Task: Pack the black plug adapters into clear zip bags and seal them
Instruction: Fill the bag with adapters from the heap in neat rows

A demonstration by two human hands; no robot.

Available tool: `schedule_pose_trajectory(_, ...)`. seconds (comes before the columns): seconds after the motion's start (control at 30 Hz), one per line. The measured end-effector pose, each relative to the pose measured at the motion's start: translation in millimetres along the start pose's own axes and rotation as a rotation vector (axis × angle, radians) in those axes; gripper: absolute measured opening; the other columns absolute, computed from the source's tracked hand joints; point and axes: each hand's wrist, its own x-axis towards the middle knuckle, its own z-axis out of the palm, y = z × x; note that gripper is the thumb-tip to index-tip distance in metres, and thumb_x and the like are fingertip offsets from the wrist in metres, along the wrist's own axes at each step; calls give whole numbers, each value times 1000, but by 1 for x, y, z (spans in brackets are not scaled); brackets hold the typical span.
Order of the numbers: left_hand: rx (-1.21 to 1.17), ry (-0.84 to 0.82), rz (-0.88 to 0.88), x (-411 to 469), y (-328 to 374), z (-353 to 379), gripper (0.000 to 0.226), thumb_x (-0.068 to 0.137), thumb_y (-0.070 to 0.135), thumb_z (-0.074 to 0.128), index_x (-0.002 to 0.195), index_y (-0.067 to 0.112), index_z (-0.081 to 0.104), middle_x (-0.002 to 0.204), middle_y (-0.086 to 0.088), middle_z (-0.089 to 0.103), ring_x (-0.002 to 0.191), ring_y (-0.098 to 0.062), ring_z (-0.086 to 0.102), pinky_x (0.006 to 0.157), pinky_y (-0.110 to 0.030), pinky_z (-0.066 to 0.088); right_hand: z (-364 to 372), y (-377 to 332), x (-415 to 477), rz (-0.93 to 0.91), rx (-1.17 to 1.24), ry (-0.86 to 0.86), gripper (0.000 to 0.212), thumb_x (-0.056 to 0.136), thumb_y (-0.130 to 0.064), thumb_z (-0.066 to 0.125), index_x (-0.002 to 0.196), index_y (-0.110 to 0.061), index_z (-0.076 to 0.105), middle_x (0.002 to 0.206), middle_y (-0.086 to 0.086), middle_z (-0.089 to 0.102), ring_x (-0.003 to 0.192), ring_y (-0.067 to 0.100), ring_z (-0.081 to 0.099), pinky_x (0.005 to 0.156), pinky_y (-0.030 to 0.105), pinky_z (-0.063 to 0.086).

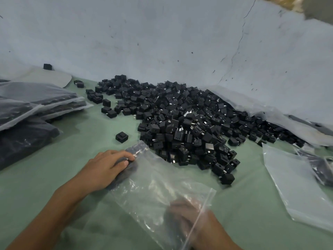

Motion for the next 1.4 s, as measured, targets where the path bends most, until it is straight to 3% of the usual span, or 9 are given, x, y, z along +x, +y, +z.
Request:
schedule_pose_trajectory(0.03, -10, 0, 16, 0, 0, 0, 24, 102, 37, 47, 114, 57, 54, 128, 22, 56, 122, -9, 49, 103, -42, 41, -17, 3, -18, -59, -230, -20, 19, 74, -32, 77, 92, -25, 76, 98, -20, 69, 86, -3, 64, 76, 2, 45)
schedule_pose_trajectory(0.23, 17, 5, 69, 4, -2, 1, 26, 102, 35, 49, 113, 57, 54, 127, 24, 58, 121, -9, 52, 101, -42, 42, -74, 56, -47, 315, -157, 404, 34, 83, -1, 63, 84, -33, 73, 98, -17, 67, 85, 0, 65, 74, 11, 47)
schedule_pose_trajectory(0.43, -8, 8, 72, 4, -4, 2, 27, 101, 36, 50, 108, 63, 52, 126, 24, 58, 120, -8, 52, 101, -43, 42, -87, 97, -9, 551, -85, 431, 24, 95, -13, 63, 103, -36, 66, 112, -12, 58, 83, 0, 60, 73, 17, 45)
schedule_pose_trajectory(0.57, -17, 23, 70, 5, -4, 3, 29, 101, 36, 51, 107, 65, 51, 125, 24, 59, 119, -9, 54, 101, -43, 43, -84, 108, 2, 635, -25, 348, 22, 97, -30, 61, 118, -30, 62, 116, -11, 55, 85, 0, 61, 75, 17, 43)
schedule_pose_trajectory(0.73, -35, 26, 67, 5, -6, 3, 29, 100, 37, 51, 106, 65, 52, 125, 27, 58, 121, -8, 53, 102, -44, 42, -88, 106, -13, 616, 57, 275, 10, 92, -33, 69, 97, -38, 63, 92, -21, 67, 85, -4, 62, 71, 17, 46)
schedule_pose_trajectory(0.87, -40, 28, 59, 5, -6, 4, 29, 100, 36, 51, 105, 65, 52, 124, 25, 59, 120, -8, 53, 102, -43, 42, -89, 96, -28, 590, 114, 255, 17, 90, -22, 73, 93, -35, 61, 87, -13, 68, 79, 6, 63, 69, 14, 48)
schedule_pose_trajectory(1.07, -37, 30, 55, 4, -4, 4, 28, 101, 35, 51, 106, 63, 52, 123, 24, 59, 120, -8, 52, 102, -44, 42, -89, 51, -56, 584, 345, 372, 21, 88, -32, 62, 105, -41, 71, 99, -6, 73, 87, 12, 69, 76, 21, 55)
schedule_pose_trajectory(1.17, -40, 28, 62, 4, -2, 2, 27, 101, 35, 50, 106, 62, 53, 123, 24, 59, 119, -8, 52, 102, -44, 41, -76, 24, -67, 621, 455, 306, 24, 94, -20, 60, 104, -37, 74, 92, 0, 75, 80, 24, 68, 66, 20, 53)
schedule_pose_trajectory(1.4, -34, 27, 45, 3, 1, 3, 26, 102, 35, 49, 115, 56, 55, 129, 23, 57, 125, -8, 48, 106, -42, 39, -42, -20, -39, 760, 901, 140, 22, 90, -30, 63, 100, -16, 76, 69, 17, 64, 63, 27, 59, 56, 30, 45)
